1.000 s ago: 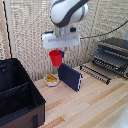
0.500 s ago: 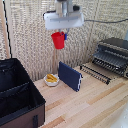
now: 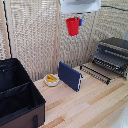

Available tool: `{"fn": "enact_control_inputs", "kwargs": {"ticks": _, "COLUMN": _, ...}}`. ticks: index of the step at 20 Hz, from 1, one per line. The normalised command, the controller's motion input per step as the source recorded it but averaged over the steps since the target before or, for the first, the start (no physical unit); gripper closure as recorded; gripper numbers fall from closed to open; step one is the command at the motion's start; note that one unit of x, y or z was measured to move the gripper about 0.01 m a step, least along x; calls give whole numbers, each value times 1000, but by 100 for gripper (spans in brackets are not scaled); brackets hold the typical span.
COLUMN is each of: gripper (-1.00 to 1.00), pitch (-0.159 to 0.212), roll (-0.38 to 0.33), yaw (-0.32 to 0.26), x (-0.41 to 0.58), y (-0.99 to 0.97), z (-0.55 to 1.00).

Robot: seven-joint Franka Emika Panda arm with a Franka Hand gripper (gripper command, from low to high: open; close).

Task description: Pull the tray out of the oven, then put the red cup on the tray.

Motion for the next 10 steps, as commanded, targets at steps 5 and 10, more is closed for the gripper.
{"fn": "enact_control_inputs", "kwargs": {"ticks": 5, "gripper": 100, "pitch": -59, "roll": 70, "yaw": -33, "x": 51, "y": -961, "z": 0}}
{"fn": "enact_control_inputs", "kwargs": {"ticks": 10, "gripper": 100, "pitch": -104, "roll": 30, "yaw": -87, "x": 103, "y": -888, "z": -18}}
